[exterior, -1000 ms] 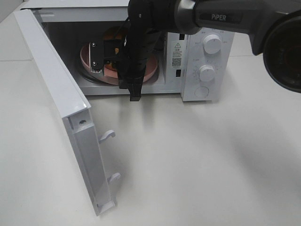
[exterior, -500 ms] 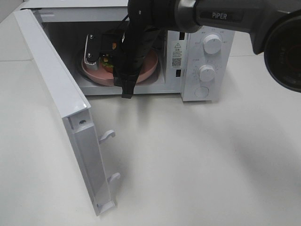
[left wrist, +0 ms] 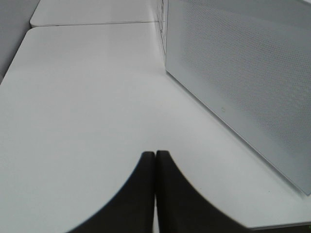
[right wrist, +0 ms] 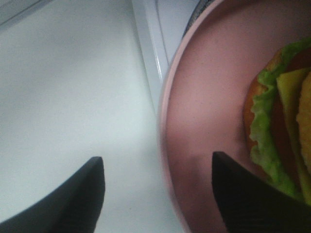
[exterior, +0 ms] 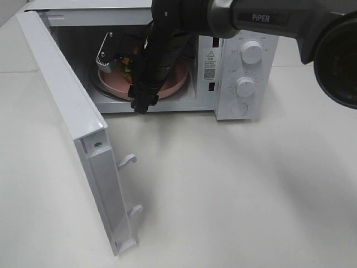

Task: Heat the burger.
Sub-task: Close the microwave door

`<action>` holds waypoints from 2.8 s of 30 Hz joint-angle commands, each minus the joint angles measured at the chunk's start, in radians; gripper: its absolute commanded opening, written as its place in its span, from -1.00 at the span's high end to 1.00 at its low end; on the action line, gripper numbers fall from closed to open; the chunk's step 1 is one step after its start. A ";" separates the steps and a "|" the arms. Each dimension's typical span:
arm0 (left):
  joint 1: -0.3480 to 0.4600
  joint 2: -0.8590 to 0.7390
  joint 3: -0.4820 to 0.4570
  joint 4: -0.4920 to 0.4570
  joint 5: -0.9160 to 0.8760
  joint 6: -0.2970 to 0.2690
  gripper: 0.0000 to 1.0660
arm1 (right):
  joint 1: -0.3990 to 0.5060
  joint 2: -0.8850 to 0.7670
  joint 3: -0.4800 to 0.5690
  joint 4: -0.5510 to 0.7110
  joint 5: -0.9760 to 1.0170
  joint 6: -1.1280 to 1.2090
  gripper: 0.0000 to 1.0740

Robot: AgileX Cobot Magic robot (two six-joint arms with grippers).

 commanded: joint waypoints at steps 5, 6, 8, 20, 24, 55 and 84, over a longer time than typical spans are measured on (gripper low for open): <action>0.001 -0.021 0.003 -0.007 -0.013 0.001 0.99 | 0.001 -0.025 -0.011 -0.031 0.013 0.135 -0.28; 0.001 -0.021 0.003 -0.007 -0.013 0.001 0.99 | 0.001 -0.025 -0.011 -0.031 0.013 0.135 -0.28; 0.001 -0.021 0.003 -0.007 -0.013 0.001 0.99 | 0.001 -0.045 -0.011 -0.035 0.040 0.146 -0.28; 0.001 -0.021 0.003 -0.007 -0.013 0.001 0.99 | 0.001 -0.094 -0.011 -0.031 0.183 0.253 -0.28; 0.001 -0.021 0.003 -0.007 -0.013 0.001 0.99 | 0.001 -0.094 -0.011 -0.032 0.215 0.304 -0.28; 0.001 -0.021 0.003 -0.007 -0.013 0.001 0.99 | 0.001 -0.098 -0.011 -0.001 0.541 0.837 -0.27; 0.001 -0.021 0.003 -0.007 -0.013 0.001 0.99 | -0.151 -0.554 0.430 -0.061 0.491 0.920 -0.21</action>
